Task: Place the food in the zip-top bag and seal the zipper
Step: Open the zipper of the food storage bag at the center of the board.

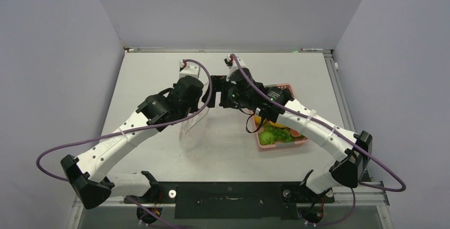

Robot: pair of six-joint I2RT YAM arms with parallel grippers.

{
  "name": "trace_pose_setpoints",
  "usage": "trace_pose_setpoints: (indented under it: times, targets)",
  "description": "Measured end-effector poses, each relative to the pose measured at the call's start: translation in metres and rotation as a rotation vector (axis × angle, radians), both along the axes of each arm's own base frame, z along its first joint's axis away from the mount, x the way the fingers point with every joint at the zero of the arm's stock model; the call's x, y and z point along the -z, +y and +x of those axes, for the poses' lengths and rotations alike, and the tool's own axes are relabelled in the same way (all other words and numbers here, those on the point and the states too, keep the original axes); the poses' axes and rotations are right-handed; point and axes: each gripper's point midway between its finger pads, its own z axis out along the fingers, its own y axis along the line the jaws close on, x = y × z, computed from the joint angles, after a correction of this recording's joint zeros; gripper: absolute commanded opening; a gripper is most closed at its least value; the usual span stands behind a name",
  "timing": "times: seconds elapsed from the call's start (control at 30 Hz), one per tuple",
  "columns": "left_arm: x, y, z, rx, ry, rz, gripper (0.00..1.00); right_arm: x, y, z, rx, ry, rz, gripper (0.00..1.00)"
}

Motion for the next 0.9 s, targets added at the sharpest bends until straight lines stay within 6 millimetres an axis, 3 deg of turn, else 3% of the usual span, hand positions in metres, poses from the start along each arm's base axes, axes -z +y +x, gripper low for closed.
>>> trace_pose_setpoints:
  times: [0.27, 0.53, 0.73, 0.9]
  targets:
    - [0.001, -0.004, -0.004, -0.003, -0.004, -0.023, 0.00, 0.024, 0.022, 0.000, -0.003, 0.027, -0.054, 0.79]
    - [-0.007, -0.004, -0.008, -0.007, -0.035, -0.036, 0.00, 0.064, 0.034, -0.003, 0.009, 0.057, -0.162, 0.78]
    - [-0.015, -0.002, -0.011, -0.011, -0.060, -0.045, 0.00, 0.094, 0.031, -0.004, 0.039, 0.063, -0.272, 0.77]
    - [-0.021, 0.003, -0.013, -0.021, -0.085, -0.049, 0.00, 0.106, 0.020, -0.003, 0.076, 0.046, -0.351, 0.77]
